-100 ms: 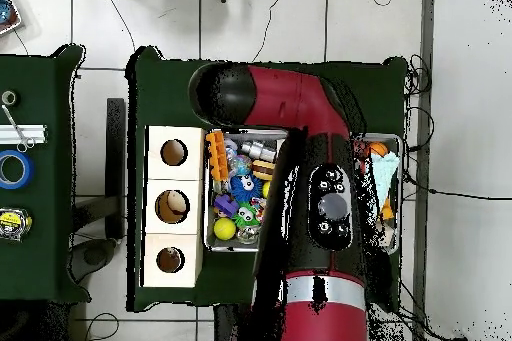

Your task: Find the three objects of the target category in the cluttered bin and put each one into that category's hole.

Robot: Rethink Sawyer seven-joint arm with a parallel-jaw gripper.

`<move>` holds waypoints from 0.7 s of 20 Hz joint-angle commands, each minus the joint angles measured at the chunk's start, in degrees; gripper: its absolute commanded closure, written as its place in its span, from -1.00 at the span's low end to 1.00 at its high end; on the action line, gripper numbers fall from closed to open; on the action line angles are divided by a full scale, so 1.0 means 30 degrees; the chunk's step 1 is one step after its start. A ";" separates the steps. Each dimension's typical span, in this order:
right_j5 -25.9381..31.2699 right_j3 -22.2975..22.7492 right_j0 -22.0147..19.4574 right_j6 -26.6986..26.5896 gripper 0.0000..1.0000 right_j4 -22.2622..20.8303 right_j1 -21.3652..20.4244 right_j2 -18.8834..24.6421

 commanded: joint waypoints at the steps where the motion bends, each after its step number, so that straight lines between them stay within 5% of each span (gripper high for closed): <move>1: -0.1616 0.4435 0.0168 0.4731 -1.00 0.0794 0.0095 -0.0007; 8: -0.2365 0.7398 0.0791 0.4852 -1.00 0.1785 -0.1203 0.0182; 14: -0.4109 0.8816 0.1777 0.5308 -1.00 0.2420 -0.1016 0.0321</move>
